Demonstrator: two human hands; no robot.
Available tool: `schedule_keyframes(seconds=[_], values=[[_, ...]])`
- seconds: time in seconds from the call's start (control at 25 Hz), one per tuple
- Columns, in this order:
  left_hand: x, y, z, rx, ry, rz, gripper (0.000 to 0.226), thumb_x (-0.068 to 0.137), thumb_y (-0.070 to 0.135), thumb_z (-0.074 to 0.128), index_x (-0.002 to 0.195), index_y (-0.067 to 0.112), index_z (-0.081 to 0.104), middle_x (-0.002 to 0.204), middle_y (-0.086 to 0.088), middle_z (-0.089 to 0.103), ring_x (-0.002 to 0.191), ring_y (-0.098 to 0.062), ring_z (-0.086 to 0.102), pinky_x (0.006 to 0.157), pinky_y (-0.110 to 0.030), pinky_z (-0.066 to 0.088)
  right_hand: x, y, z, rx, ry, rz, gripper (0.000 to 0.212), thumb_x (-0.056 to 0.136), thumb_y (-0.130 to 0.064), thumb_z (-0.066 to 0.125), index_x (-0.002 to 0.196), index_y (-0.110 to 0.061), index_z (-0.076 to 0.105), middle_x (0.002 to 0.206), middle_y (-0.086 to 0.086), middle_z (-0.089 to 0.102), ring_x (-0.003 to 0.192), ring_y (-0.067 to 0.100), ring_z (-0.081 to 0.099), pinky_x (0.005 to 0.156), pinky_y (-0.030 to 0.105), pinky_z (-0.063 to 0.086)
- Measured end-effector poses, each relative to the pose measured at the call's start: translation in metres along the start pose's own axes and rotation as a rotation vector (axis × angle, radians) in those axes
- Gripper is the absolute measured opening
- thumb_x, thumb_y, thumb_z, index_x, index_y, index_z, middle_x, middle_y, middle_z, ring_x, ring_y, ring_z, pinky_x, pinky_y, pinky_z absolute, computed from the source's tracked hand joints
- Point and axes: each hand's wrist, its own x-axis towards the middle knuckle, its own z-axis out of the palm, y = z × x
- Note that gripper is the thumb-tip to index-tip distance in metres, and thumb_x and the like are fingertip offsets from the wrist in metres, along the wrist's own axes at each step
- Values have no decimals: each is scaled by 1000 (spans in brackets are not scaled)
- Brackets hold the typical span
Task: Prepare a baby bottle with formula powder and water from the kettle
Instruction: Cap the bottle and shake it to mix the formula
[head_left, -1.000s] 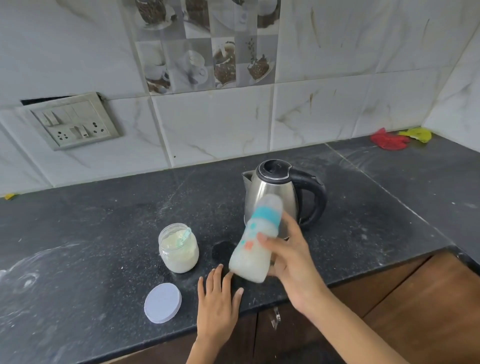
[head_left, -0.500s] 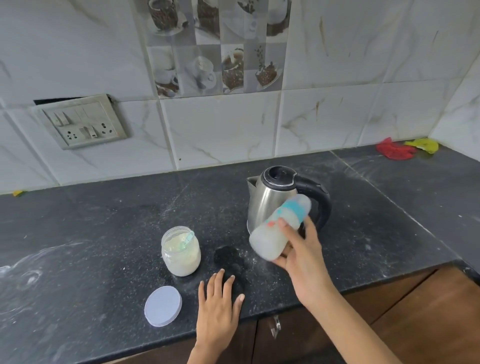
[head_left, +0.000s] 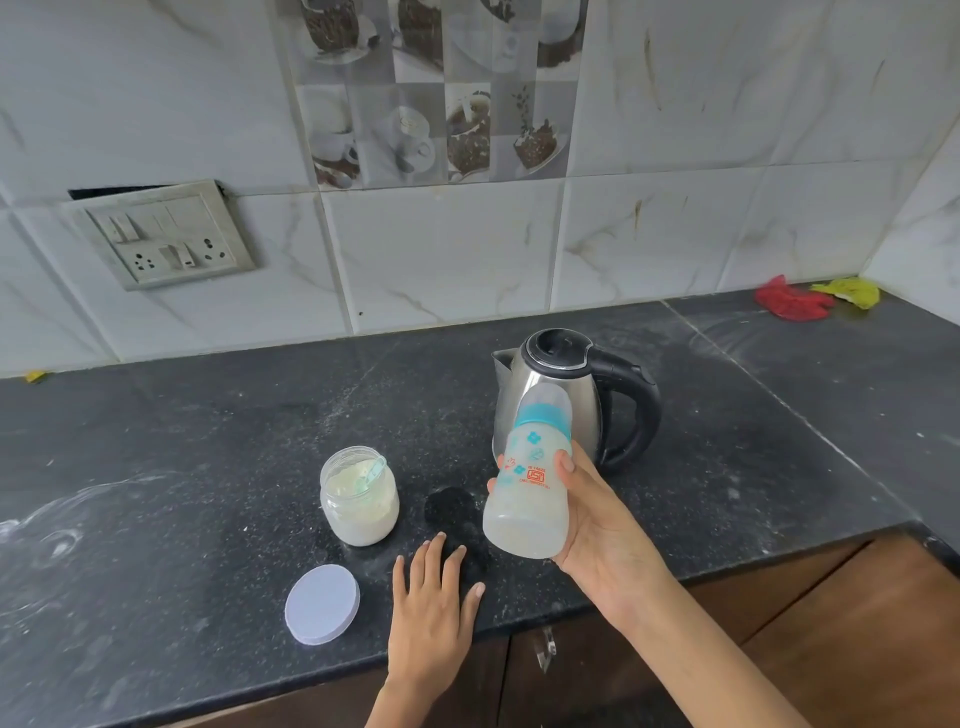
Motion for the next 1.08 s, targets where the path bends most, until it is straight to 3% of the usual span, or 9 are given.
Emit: schedule_keyframes(seconds=[0.12,0.28,0.56,0.64,0.8,0.92,1.08], values=[[0,1,1,20,12,0,45,96,48,27,122,24,54,134,-5,56,123,-27,52,105,-52,36,0,-1,0,-30,-15,-23,67,46,-32,96,109,-27,74,118,12,69,108,29,67,80,41,60],[0,0,1,9,-2,2,47,98,49,21,122,23,51,133,-5,56,123,-27,52,107,-49,26,-3,-2,0,-84,-15,-20,66,41,-36,97,104,-27,76,115,10,71,108,28,68,81,40,60],[-1,-1,1,2,2,14,44,96,48,28,120,22,55,133,-7,55,122,-28,53,105,-47,23,-8,-8,5,5,-53,122,69,34,-34,98,98,-16,78,100,8,72,84,21,70,70,35,60],[-1,-1,1,7,18,20,48,97,48,25,121,21,55,133,-7,56,122,-28,53,105,-48,25,-7,-4,7,-50,45,194,72,43,-33,96,106,-12,71,93,9,70,82,20,69,71,36,59],[-3,0,-1,-6,39,28,54,99,49,11,130,19,44,134,-8,55,121,-28,53,103,-55,39,-13,2,9,-61,135,290,43,84,-23,63,125,-11,56,110,19,70,110,34,65,84,45,56],[-2,0,-2,-19,50,27,50,100,48,12,127,19,42,132,-8,57,120,-29,55,101,-56,41,-15,1,9,-67,125,256,39,87,-12,56,125,-8,55,108,19,71,104,31,69,79,43,58],[-2,1,-1,-14,55,24,46,99,48,20,127,20,43,132,-7,57,120,-27,54,103,-54,40,-13,-1,11,-249,155,160,41,77,-19,65,117,-12,62,103,10,76,95,22,73,71,37,62]])
